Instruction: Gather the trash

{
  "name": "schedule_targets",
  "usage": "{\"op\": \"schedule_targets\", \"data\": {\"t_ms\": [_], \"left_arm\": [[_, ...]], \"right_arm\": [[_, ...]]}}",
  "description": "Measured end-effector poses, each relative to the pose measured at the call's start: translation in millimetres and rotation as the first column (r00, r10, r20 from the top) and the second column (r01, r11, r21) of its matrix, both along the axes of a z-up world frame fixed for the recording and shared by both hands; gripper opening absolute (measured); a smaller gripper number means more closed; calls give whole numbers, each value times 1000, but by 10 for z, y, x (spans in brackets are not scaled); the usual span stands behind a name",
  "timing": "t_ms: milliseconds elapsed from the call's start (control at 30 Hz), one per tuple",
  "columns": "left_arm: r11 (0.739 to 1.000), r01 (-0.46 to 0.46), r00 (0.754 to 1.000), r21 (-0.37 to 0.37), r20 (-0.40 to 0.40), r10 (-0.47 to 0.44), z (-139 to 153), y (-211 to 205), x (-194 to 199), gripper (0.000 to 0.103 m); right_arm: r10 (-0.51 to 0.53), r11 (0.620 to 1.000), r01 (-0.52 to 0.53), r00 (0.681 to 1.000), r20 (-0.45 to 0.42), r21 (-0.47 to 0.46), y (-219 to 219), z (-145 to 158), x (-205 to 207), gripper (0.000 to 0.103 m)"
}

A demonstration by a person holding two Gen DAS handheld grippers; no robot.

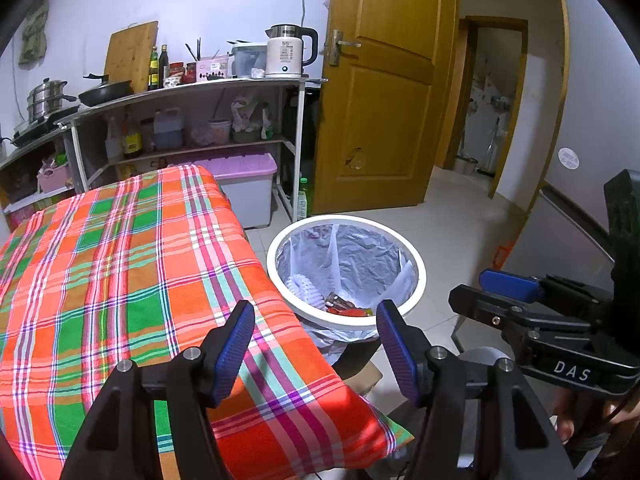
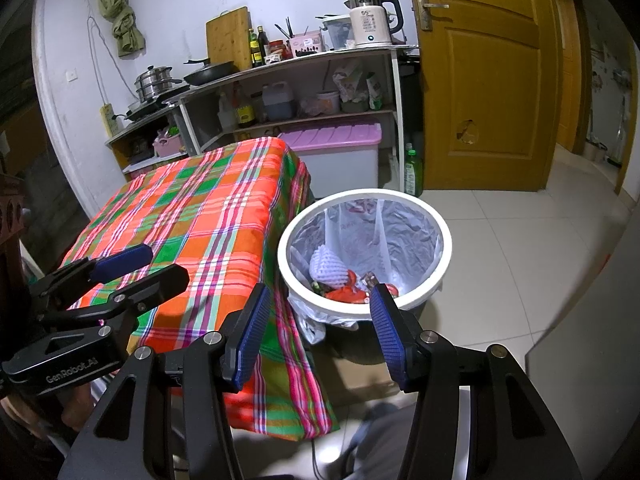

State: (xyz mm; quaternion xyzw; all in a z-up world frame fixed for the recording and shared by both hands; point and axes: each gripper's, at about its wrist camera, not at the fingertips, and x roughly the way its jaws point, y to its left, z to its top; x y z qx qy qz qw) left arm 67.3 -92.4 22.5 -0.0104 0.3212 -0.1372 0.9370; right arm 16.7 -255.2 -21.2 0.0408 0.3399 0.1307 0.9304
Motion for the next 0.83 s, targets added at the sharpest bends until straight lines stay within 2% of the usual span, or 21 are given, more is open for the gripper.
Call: {"op": "schedule_targets", "data": {"t_ms": [833], "left_arm": [[1000, 3, 1000, -5, -19, -3, -88, 0, 55, 63]], "right_arm": [[-3, 1000, 3, 1000, -9, -1, -45, -66, 41, 53]]}}
